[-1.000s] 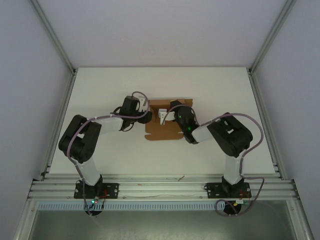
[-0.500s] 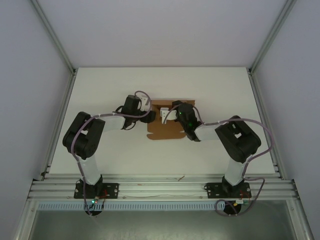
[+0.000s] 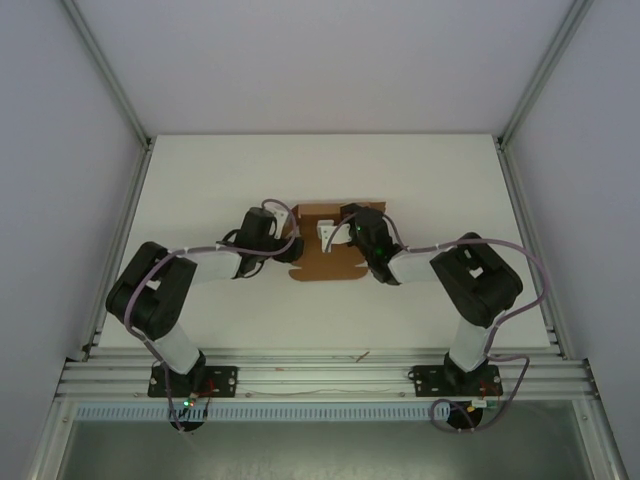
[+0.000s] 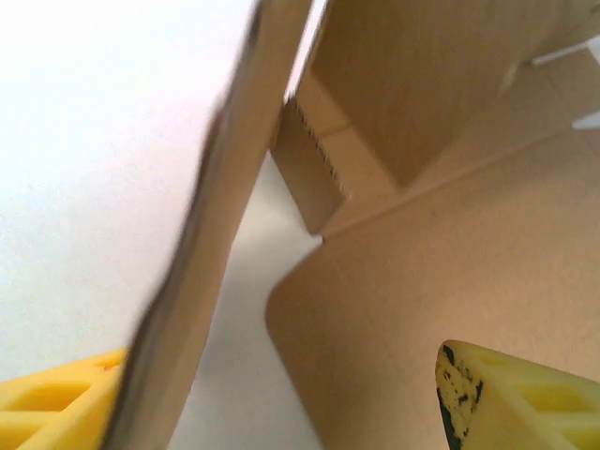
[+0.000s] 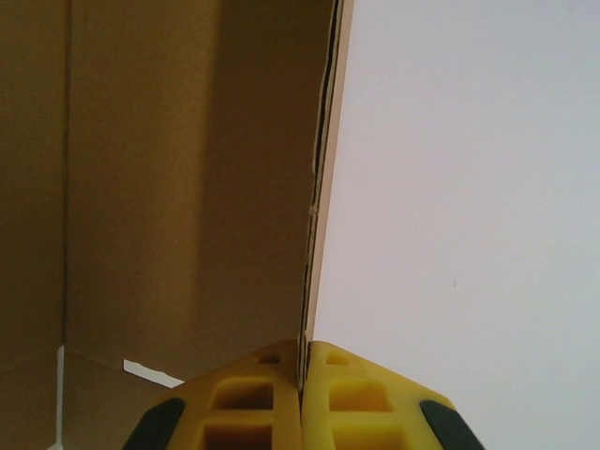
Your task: Assemble paper box
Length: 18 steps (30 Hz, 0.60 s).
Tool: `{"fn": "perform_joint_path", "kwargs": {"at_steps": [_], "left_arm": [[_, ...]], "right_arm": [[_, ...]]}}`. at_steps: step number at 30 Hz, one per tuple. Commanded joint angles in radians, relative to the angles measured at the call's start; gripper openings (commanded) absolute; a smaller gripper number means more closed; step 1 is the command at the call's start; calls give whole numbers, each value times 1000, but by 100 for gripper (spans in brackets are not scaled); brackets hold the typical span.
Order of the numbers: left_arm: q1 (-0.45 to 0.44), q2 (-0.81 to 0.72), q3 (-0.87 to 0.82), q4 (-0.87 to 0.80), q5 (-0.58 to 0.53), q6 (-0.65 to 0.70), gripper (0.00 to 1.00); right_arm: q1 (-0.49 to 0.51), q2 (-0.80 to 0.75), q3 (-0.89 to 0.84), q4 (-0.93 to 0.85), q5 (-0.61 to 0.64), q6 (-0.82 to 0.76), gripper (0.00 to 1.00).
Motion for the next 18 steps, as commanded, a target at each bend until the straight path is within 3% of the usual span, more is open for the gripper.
{"fn": "perform_joint_path", "kwargs": {"at_steps": [1, 4, 7, 11, 15, 18], "left_arm": [[-6, 3, 93, -73, -33, 14, 74], [-9, -78, 44, -95, -62, 5, 75], [-1, -203, -30, -101, -244, -38, 89], [69, -301, -33, -188, -338, -131, 97], [180, -258, 3, -247, -348, -237, 98], [197, -144, 88, -307, -315, -223, 93]], "right_arm": [[16, 14, -6, -164, -13, -21, 0], [15, 12, 13, -197, 13, 1, 0], [15, 5, 9, -205, -1, 8, 0], [16, 13, 14, -209, 8, 5, 0], [16, 11, 15, -210, 8, 8, 0], [16, 10, 15, -216, 14, 10, 0]]}}
